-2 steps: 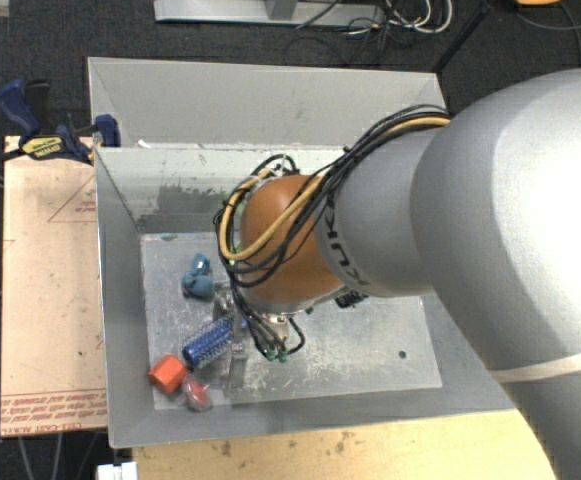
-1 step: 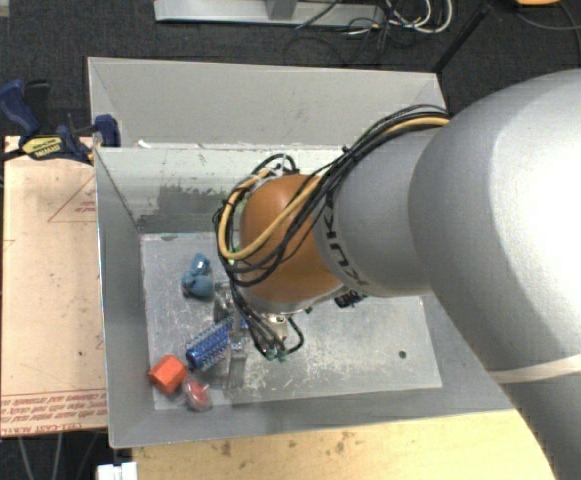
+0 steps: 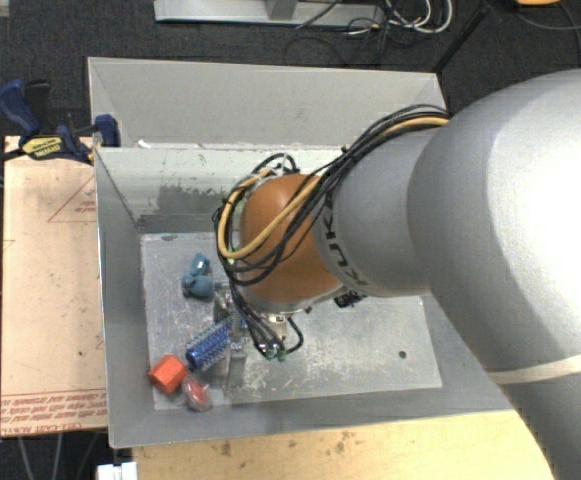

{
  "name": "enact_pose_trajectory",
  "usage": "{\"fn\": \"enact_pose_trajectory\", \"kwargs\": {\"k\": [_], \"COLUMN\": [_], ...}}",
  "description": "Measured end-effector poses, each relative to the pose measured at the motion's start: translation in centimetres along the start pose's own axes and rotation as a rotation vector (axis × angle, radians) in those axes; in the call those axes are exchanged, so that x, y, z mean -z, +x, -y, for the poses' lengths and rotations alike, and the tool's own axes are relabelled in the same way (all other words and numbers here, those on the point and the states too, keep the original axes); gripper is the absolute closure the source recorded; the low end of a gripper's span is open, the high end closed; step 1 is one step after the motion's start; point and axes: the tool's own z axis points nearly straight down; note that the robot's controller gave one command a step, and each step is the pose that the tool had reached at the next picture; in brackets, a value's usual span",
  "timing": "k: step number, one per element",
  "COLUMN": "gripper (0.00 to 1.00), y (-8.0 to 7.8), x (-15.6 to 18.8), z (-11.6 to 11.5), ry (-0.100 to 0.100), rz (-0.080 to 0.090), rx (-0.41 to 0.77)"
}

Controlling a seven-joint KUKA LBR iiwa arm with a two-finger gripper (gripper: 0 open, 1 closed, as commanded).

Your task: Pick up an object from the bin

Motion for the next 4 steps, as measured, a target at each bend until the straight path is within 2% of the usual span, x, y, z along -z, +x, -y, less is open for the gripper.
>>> {"fn": "enact_pose_trajectory", "kwargs": {"k": [2, 3, 4], "gripper": [0.0, 1.0, 1.0], "y": [-0.1, 0.0, -0.1], "x": [0.0, 0.0, 4.0], "z": [-0.1, -0.1, -0.1], "ry": [-0.003, -0.004, 0.003], "rz": [0.001, 0.0, 0.002], "rx": [-0.003, -0.003, -0.002]}}
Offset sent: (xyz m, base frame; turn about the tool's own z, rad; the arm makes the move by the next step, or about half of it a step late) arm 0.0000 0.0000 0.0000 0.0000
